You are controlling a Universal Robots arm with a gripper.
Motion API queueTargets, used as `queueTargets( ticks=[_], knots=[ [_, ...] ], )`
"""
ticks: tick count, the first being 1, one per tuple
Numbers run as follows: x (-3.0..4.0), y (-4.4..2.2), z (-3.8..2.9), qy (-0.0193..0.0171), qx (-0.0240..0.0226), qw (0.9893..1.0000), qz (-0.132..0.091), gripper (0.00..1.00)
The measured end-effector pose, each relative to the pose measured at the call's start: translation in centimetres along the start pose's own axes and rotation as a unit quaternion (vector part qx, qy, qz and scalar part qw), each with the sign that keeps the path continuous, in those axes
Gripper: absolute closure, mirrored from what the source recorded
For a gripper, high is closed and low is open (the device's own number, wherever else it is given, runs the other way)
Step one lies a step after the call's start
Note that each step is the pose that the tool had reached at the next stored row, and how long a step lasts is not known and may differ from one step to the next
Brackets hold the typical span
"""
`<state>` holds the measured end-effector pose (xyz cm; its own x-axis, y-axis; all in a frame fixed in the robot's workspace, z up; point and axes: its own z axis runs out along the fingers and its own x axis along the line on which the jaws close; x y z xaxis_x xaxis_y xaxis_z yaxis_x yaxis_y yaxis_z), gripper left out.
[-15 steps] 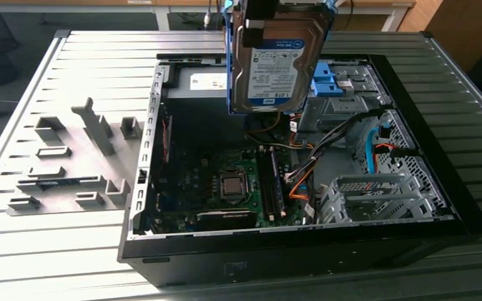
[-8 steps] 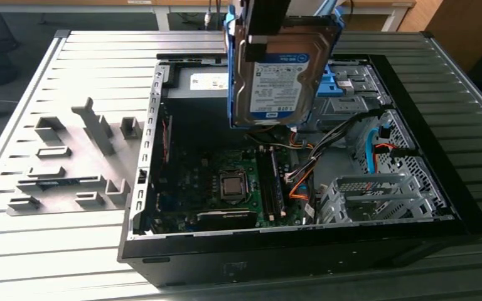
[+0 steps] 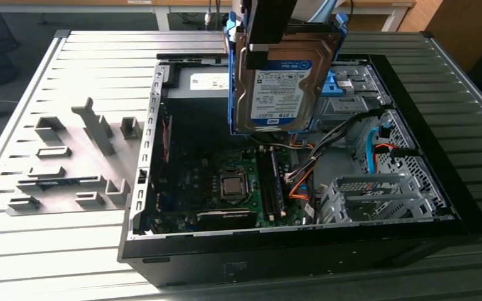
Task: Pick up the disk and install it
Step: 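Insert the disk into the insertion slot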
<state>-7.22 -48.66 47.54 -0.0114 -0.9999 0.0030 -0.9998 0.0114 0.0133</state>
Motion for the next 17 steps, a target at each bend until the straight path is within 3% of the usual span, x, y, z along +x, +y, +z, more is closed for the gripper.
queueTargets(
  ticks=[6,13,17],
  knots=[
    [0.01,-0.21,0.00,0.0000,0.0000,1.0000,0.000,0.63],
    [-0.01,-2.60,0.08,0.0000,0.0000,1.0000,0.000,0.63],
    [0.15,-3.10,0.12,0.0001,-0.0001,1.0000,0.000,0.63]
  ],
)
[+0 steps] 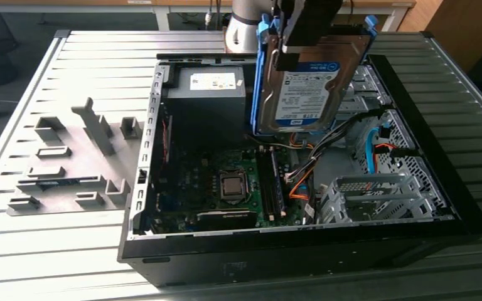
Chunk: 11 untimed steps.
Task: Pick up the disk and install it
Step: 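Insert the disk into the insertion slot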
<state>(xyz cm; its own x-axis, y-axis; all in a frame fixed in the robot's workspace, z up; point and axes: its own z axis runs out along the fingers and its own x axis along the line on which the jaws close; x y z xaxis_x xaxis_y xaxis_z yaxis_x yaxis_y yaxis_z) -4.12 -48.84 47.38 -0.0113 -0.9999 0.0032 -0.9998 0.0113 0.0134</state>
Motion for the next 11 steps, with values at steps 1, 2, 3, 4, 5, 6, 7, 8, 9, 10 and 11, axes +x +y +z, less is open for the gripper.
queueTargets(
  ticks=[1,2,3,4,5,6,7,8,9,10,11],
  knots=[
    [0.14,-0.01,0.01,0.0000,0.0000,1.0000,0.000,0.63],
    [0.31,-0.01,0.02,0.0001,0.0000,1.0000,0.000,0.63],
    [0.54,-0.01,0.03,0.0002,0.0000,1.0000,0.000,0.63],
    [0.77,-0.01,0.04,0.0002,0.0001,1.0000,0.000,0.63],
    [1.00,-0.02,0.05,0.0002,0.0001,1.0000,0.000,0.63],
    [1.24,-0.02,0.05,0.0003,0.0000,1.0000,0.000,0.63],
    [1.49,-0.02,0.05,0.0003,0.0001,1.0000,0.000,0.63],
    [1.78,-0.03,0.05,0.0004,0.0000,1.0000,0.000,0.63],
    [2.11,-0.03,0.07,0.0003,0.0001,1.0000,0.000,0.63],
    [2.44,-0.04,0.08,0.0003,0.0001,1.0000,0.000,0.63],
    [2.69,-0.04,0.07,0.0004,0.0000,1.0000,0.000,0.63]
  ],
)
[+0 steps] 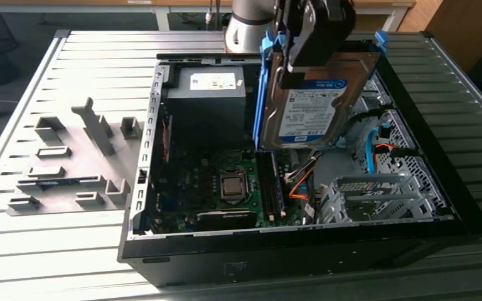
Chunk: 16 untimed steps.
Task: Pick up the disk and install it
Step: 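Insert the disk into the insertion slot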
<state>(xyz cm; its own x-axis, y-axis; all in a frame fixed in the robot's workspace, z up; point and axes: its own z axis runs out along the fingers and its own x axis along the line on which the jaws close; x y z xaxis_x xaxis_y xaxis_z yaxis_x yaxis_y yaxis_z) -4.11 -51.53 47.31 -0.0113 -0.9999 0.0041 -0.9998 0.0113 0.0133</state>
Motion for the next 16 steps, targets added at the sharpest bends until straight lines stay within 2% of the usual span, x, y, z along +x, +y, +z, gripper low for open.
queueTargets(
  ticks=[2,5,10,12,14,16],
  knots=[
    [0.28,-0.09,0.01,0.0000,0.0000,1.0000,0.000,0.63],
    [0.43,-0.74,0.02,-0.0001,0.0000,1.0000,0.000,0.63],
    [0.43,-2.88,0.04,-0.0001,0.0000,1.0000,0.000,0.63],
    [0.44,-3.54,0.04,0.0001,0.0000,1.0000,0.000,0.63],
    [0.59,-3.81,0.08,0.0000,0.0000,1.0000,0.000,0.63],
    [1.04,-3.88,0.13,-0.0001,0.0000,1.0000,0.000,0.63]
  ],
)
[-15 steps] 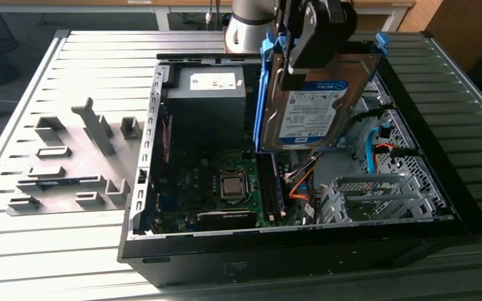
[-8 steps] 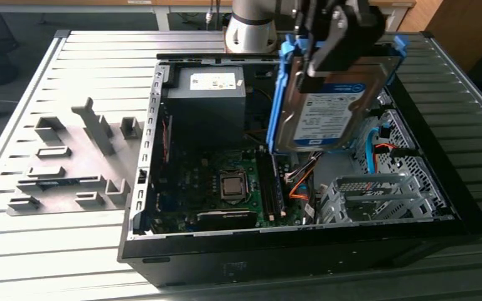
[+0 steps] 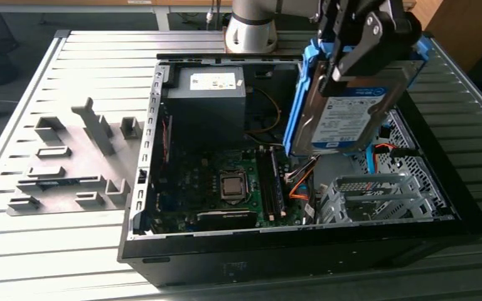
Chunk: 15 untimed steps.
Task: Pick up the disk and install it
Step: 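Insert the disk into the insertion slot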
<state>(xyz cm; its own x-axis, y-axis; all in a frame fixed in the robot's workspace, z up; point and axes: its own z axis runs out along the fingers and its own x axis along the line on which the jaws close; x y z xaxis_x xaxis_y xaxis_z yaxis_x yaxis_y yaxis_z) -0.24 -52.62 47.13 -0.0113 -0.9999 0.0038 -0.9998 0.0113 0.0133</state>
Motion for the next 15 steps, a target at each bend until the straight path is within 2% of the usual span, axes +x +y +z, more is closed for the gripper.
queueTargets(
  ticks=[7,13,15],
  knots=[
    [1.88,-0.30,0.22,0.0001,0.0000,1.0000,0.000,0.63],
    [2.30,-2.25,0.47,0.0000,0.0000,1.0000,0.000,0.63],
    [2.29,-2.40,0.47,0.0001,0.0000,1.0000,0.000,0.63]
  ],
)
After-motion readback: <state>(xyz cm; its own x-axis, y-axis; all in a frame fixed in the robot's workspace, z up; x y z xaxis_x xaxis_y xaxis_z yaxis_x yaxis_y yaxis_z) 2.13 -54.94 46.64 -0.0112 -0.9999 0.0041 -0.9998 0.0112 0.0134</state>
